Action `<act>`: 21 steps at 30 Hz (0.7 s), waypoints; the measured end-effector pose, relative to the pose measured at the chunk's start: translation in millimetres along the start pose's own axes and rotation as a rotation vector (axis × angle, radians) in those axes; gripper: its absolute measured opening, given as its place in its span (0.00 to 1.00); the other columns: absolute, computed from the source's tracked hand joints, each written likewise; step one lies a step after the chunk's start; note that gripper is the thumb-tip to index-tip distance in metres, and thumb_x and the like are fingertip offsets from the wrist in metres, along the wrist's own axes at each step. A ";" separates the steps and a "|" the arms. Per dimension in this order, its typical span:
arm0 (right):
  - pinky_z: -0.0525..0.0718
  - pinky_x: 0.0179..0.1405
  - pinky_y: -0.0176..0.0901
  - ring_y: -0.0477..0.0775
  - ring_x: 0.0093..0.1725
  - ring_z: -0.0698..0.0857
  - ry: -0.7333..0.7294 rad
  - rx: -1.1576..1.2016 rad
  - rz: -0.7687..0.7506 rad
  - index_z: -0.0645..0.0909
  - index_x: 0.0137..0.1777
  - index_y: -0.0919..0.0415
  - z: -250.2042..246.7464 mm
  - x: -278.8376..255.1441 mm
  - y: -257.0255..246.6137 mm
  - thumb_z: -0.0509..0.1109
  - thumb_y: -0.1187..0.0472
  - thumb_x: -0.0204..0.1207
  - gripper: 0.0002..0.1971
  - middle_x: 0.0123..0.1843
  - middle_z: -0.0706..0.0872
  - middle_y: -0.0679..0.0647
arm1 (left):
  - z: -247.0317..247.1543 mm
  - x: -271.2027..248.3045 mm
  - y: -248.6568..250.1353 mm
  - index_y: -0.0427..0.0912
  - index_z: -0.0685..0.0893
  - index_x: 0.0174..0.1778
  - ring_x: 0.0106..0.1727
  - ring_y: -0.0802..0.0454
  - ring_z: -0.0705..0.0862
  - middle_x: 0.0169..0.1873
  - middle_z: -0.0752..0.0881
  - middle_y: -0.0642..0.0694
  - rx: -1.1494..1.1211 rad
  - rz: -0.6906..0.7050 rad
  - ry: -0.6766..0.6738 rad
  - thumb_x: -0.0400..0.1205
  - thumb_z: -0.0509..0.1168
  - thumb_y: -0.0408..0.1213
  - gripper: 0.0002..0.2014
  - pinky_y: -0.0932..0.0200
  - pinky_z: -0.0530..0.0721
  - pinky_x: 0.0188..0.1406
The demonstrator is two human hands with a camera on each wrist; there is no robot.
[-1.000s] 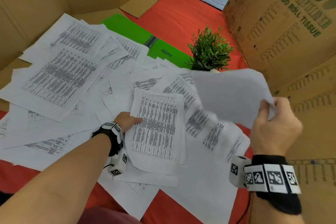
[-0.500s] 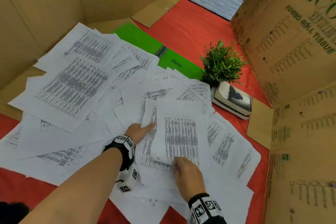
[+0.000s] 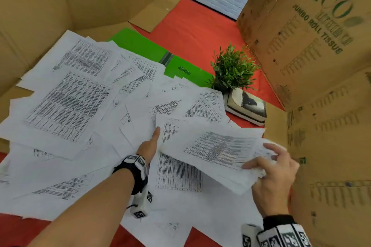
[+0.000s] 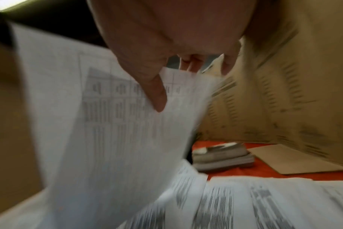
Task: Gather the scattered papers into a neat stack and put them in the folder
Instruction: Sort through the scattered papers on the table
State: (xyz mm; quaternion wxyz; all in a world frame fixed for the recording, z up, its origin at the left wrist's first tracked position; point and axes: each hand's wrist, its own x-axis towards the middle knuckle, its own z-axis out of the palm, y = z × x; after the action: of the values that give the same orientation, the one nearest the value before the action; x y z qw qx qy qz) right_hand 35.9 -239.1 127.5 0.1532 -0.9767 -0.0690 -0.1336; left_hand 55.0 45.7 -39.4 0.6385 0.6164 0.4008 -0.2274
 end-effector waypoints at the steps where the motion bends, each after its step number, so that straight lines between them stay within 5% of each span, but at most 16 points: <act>1: 0.66 0.56 0.47 0.61 0.62 0.70 0.010 0.075 0.048 0.89 0.31 0.54 -9.4 4.0 10.1 0.86 0.67 0.56 0.10 0.71 0.78 0.59 | -0.4 2.0 -2.6 0.37 0.86 0.49 0.55 0.36 0.88 0.52 0.90 0.31 -0.013 -0.015 -0.010 0.53 0.44 0.90 0.59 0.44 0.82 0.64; 3: 0.73 0.64 0.50 0.59 0.72 0.70 -0.046 0.360 0.275 0.91 0.42 0.61 -18.5 17.2 36.9 0.85 0.71 0.55 0.15 0.76 0.72 0.56 | 0.1 9.4 -7.5 0.38 0.86 0.53 0.54 0.37 0.88 0.51 0.90 0.34 -0.020 -0.017 -0.022 0.45 0.44 0.92 0.65 0.43 0.82 0.64; 5: 0.79 0.61 0.47 0.56 0.71 0.75 -0.199 0.688 0.487 0.88 0.48 0.70 -19.9 27.1 63.3 0.81 0.77 0.52 0.21 0.75 0.75 0.54 | 0.1 16.9 -11.5 0.38 0.87 0.57 0.53 0.39 0.89 0.50 0.91 0.38 -0.024 -0.016 -0.028 0.43 0.48 0.92 0.66 0.44 0.82 0.65; 7: 0.80 0.64 0.50 0.54 0.64 0.85 -0.487 0.784 0.492 0.87 0.33 0.74 -9.2 35.1 76.1 0.81 0.75 0.52 0.09 0.69 0.84 0.55 | 0.6 18.7 -11.5 0.38 0.86 0.60 0.55 0.39 0.88 0.51 0.90 0.38 -0.015 -0.017 -0.028 0.44 0.51 0.91 0.66 0.44 0.82 0.66; 10: 0.78 0.71 0.69 0.61 0.58 0.90 -0.787 0.761 0.479 0.85 0.21 0.64 25.9 38.5 85.2 0.80 0.71 0.51 0.07 0.56 0.92 0.57 | 0.0 -2.2 1.2 0.35 0.83 0.64 0.58 0.39 0.87 0.57 0.88 0.35 0.051 0.011 -0.036 0.54 0.55 0.87 0.61 0.49 0.80 0.66; 12: 0.79 0.71 0.63 0.56 0.55 0.90 -0.803 0.612 0.309 0.83 0.18 0.57 50.2 46.8 85.2 0.73 0.81 0.63 0.21 0.51 0.93 0.55 | 1.6 -11.0 4.5 0.36 0.81 0.64 0.58 0.42 0.84 0.60 0.85 0.38 0.104 0.036 -0.052 0.62 0.61 0.80 0.52 0.55 0.77 0.58; 14: 0.82 0.68 0.52 0.52 0.56 0.90 -0.785 0.579 0.222 0.81 0.17 0.55 65.7 61.5 76.3 0.69 0.84 0.67 0.26 0.50 0.93 0.52 | 1.7 -13.7 4.7 0.42 0.82 0.48 0.46 0.48 0.82 0.48 0.85 0.43 0.160 0.084 -0.070 0.60 0.68 0.77 0.39 0.56 0.77 0.46; 19: 0.80 0.64 0.32 0.54 0.66 0.86 -0.782 0.896 0.164 0.80 0.25 0.69 87.0 95.5 50.6 0.67 0.84 0.66 0.14 0.61 0.91 0.55 | 4.6 -14.1 1.6 0.53 0.87 0.41 0.51 0.49 0.88 0.46 0.90 0.50 0.170 0.117 -0.062 0.68 0.77 0.58 0.15 0.59 0.83 0.48; 21: 0.77 0.68 0.39 0.51 0.69 0.82 -0.771 0.958 0.198 0.87 0.41 0.64 98.8 101.4 45.9 0.70 0.81 0.70 0.12 0.70 0.83 0.52 | 6.3 -14.8 2.1 0.53 0.88 0.39 0.47 0.52 0.89 0.42 0.91 0.53 0.161 0.116 -0.046 0.67 0.79 0.55 0.13 0.64 0.82 0.39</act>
State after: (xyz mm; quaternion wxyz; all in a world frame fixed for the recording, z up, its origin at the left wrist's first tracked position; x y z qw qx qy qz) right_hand 164.5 -241.5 52.6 0.5499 -0.7793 -0.0808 0.2894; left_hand 49.6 36.9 -26.9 0.6081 0.6824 0.3301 -0.2357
